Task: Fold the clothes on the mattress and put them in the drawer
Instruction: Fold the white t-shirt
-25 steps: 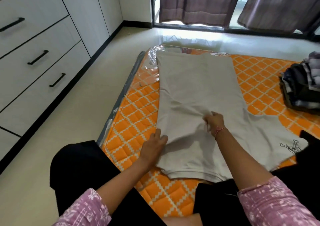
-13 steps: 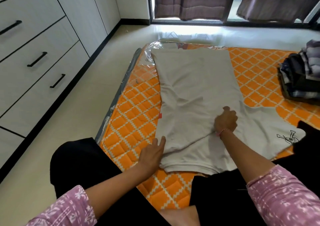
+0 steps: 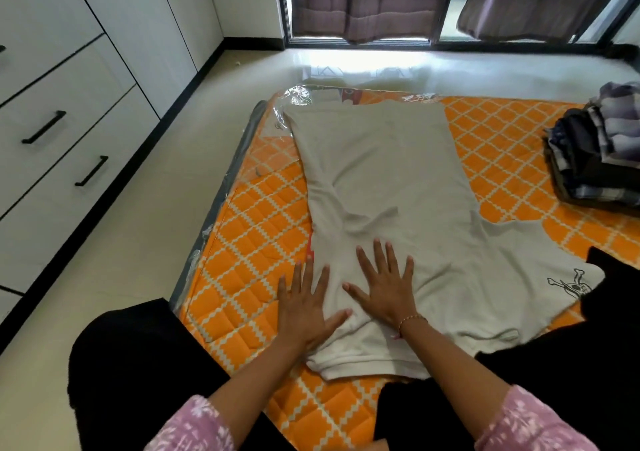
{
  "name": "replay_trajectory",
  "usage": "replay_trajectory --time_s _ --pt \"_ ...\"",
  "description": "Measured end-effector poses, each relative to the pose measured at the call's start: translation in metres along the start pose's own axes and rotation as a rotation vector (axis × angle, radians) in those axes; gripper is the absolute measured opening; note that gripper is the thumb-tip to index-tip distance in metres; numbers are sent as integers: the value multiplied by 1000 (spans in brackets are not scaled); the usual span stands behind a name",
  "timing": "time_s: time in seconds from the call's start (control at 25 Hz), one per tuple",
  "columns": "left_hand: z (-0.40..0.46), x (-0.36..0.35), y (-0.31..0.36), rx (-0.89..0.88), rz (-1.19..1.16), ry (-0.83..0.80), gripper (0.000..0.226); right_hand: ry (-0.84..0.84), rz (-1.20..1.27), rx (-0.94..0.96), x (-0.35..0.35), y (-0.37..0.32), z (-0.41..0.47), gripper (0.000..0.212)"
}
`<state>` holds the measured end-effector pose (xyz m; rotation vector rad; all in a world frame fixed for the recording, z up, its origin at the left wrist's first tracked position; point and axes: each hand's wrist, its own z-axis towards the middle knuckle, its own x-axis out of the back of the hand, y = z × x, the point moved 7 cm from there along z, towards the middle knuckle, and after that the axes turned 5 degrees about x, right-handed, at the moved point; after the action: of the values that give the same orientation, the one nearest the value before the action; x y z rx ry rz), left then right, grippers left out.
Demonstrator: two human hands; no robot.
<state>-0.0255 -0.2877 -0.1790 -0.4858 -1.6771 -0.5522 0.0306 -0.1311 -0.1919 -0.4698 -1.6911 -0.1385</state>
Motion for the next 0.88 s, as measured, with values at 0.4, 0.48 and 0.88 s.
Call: replay_trajectory --time_s 0.4,0.48,0.88 --pt "64 34 -17 218 -345 19 66 183 205 -64 55 -13 34 63" --pt "120 54 -24 238 -607 64 51 200 309 2 80 -22 88 58" --pt "284 72 -85 674 -1819 87 28 112 778 -69 119 -78 343 42"
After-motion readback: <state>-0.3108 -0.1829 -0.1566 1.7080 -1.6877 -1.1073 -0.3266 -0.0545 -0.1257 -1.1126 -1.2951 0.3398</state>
